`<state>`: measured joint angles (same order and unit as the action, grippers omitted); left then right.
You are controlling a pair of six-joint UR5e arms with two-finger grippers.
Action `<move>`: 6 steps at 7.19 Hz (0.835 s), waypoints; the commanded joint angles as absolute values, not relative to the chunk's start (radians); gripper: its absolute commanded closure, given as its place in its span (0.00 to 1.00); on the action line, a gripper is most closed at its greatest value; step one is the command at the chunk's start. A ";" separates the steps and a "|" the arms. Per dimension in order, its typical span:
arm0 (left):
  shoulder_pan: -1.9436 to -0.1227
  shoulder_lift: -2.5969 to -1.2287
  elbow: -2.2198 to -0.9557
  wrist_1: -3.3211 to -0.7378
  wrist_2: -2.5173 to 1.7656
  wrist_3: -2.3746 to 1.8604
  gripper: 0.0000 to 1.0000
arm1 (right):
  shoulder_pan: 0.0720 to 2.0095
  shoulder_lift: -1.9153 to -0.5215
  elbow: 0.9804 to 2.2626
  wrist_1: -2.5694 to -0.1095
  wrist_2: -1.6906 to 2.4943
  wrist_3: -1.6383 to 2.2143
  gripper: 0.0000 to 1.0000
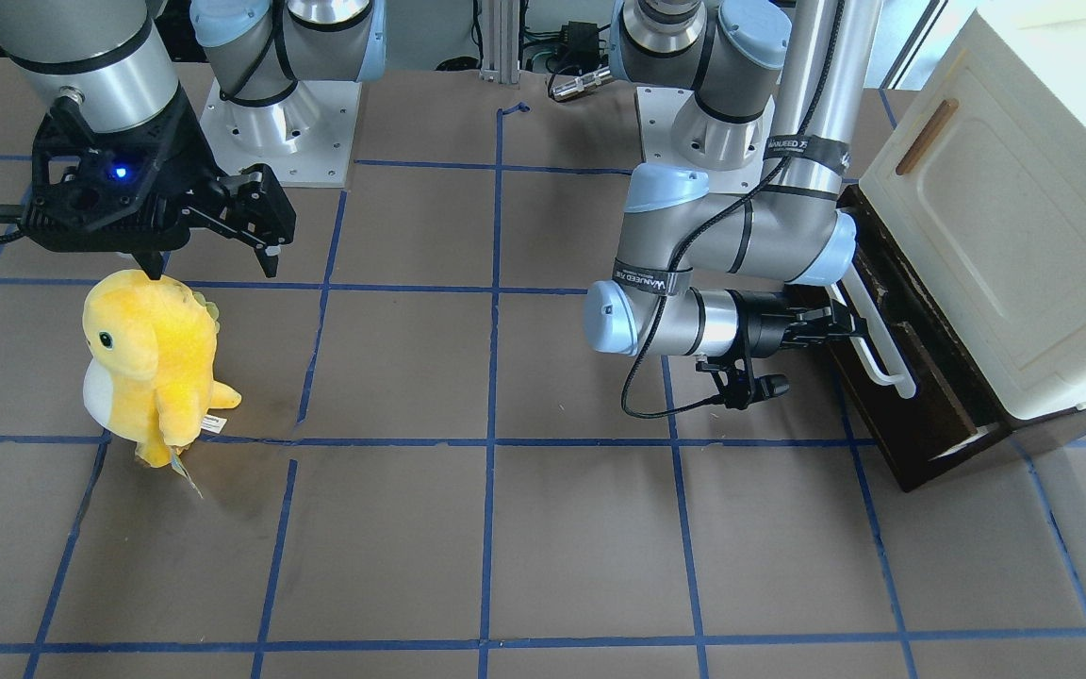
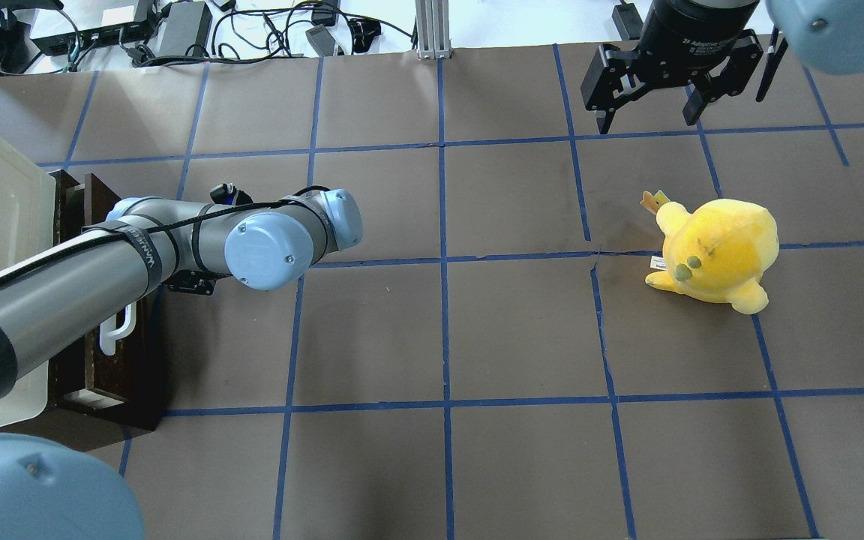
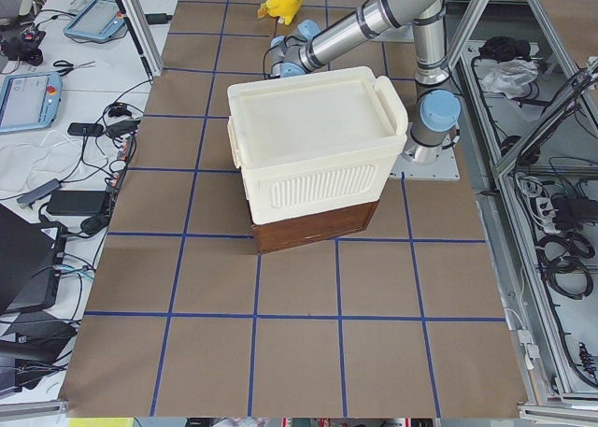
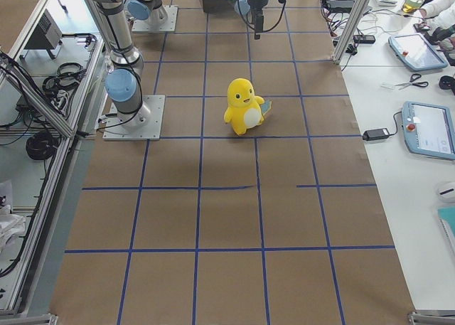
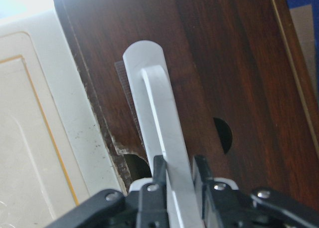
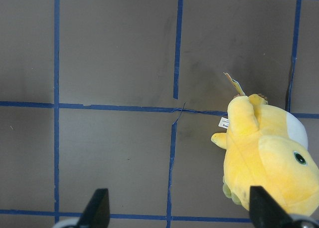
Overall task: Pull drawer sideways
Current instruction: 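Pull the handle with the left gripper, sliding the drawer outward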
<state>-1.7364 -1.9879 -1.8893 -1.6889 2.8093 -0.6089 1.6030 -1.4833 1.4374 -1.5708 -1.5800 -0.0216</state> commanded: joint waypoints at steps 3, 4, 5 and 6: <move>-1.758 -1.987 -1.888 -1.686 2.806 -0.611 0.76 | 1.603 -1.483 1.437 -1.571 -1.580 -0.021 0.00; -1.759 -1.985 -1.888 -1.681 2.780 -0.611 0.76 | 1.603 -1.483 1.437 -1.571 -1.580 -0.021 0.00; -1.759 -1.983 -1.888 -1.681 2.775 -0.609 0.76 | 1.603 -1.483 1.437 -1.571 -1.580 -0.021 0.00; -1.764 -1.983 -1.888 -1.681 2.773 -0.609 0.76 | 1.603 -1.483 1.437 -1.571 -1.580 -0.021 0.00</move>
